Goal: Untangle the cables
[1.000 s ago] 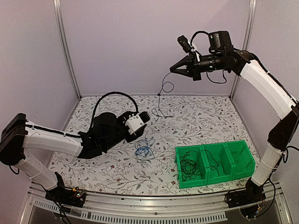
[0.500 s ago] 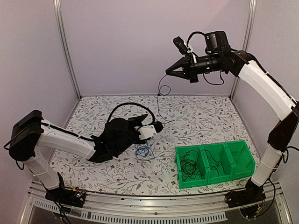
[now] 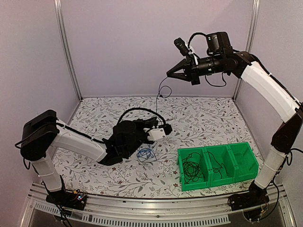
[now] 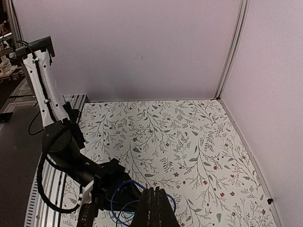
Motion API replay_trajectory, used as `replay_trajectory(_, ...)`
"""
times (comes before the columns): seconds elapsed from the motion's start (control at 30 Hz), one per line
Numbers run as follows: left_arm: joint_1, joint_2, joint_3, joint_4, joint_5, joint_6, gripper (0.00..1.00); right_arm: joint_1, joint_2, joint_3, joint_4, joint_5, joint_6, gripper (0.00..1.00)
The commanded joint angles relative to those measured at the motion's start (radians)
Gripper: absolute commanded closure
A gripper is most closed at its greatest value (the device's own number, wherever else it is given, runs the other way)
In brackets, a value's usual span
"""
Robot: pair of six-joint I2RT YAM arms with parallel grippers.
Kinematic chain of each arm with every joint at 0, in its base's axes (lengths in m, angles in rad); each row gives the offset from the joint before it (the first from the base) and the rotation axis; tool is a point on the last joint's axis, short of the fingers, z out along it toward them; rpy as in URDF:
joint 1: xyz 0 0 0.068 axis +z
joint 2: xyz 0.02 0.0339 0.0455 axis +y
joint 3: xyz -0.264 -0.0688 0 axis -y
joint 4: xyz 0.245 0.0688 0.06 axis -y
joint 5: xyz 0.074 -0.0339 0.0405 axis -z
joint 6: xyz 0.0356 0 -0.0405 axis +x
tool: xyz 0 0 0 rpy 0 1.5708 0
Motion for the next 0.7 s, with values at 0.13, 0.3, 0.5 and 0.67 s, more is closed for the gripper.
replay_trajectory(0.13, -0.006, 0.06, -0.026, -0.049, 0.001, -0.153, 1.0, -0.025, -0.03, 0.18, -0.02, 0.141, -0.082, 1.0)
replay_trajectory(0.3, -0.015, 0.043, -0.086, -0.13, 0.029, -0.335, 1.0, -0.128, -0.013, 0.346, -0.01, 0.133, -0.061, 1.0)
replay_trajectory(0.5, -0.018, 0.044, -0.116, -0.176, 0.043, -0.436, 1.0, -0.201, -0.019, 0.383, 0.026, 0.149, -0.021, 1.0)
replay_trajectory(0.67, -0.019, 0.074, -0.07, -0.262, 0.066, -0.484, 1.0, -0.231, -0.039, 0.4, 0.043, 0.193, -0.01, 1.0)
